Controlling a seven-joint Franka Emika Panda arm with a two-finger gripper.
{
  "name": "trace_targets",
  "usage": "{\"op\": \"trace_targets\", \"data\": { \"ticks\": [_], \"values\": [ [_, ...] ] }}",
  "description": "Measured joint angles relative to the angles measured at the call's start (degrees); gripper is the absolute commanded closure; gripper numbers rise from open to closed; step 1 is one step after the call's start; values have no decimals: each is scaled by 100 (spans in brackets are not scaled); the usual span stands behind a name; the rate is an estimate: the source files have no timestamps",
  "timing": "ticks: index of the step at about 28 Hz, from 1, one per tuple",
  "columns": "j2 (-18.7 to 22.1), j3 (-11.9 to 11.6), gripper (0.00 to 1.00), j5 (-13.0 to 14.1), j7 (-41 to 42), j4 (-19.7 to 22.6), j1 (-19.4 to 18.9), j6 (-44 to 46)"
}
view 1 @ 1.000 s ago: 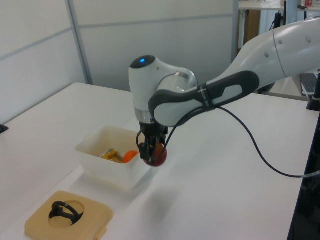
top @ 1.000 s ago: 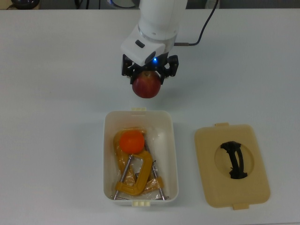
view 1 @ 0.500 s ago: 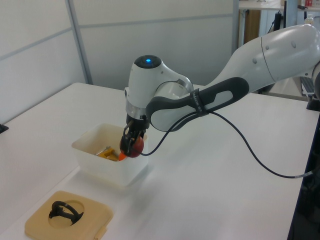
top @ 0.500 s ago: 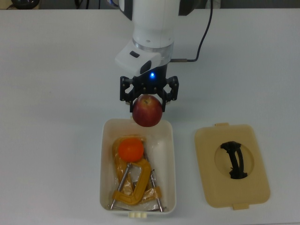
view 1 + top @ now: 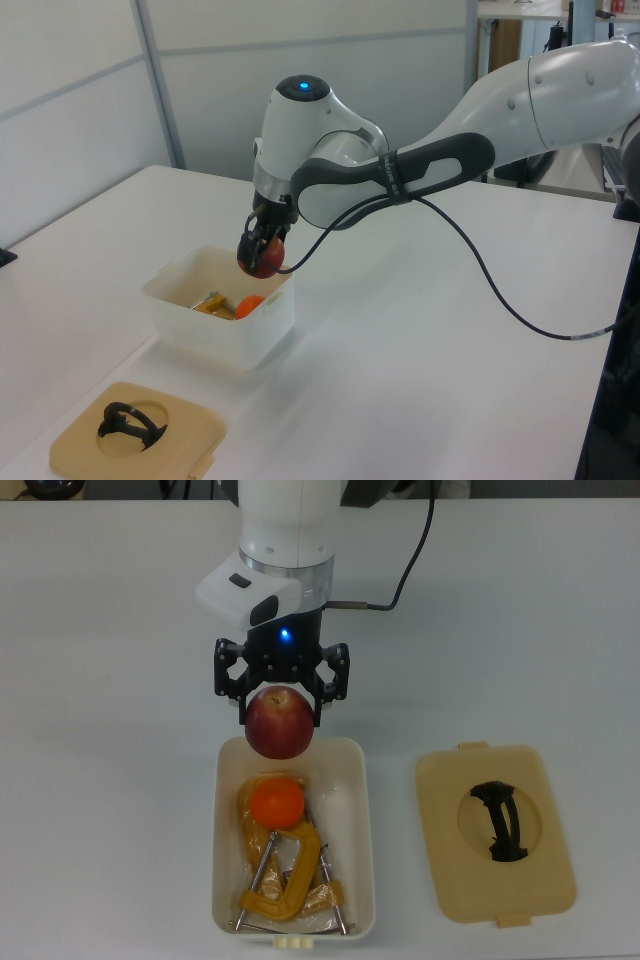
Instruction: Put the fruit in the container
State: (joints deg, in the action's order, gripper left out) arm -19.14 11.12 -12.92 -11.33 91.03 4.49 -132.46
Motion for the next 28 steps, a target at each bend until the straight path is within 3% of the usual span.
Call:
{"op": "trace_targets", "data": {
  "ticks": [3, 4, 10, 16, 21, 28],
  "values": [
    [-75, 0, 2, 0, 1, -5, -13, -67],
    [-109, 1, 0, 0, 1, -5, -17, -136],
    [-314, 0, 0, 0, -49, -40, -24, -395],
    [-264, 1, 0, 0, -280, -146, -24, -287],
    [-43, 1, 0, 8, -332, -243, -23, 747],
    [604, 1, 0, 252, -340, -279, -18, 2389]
  ]
}}
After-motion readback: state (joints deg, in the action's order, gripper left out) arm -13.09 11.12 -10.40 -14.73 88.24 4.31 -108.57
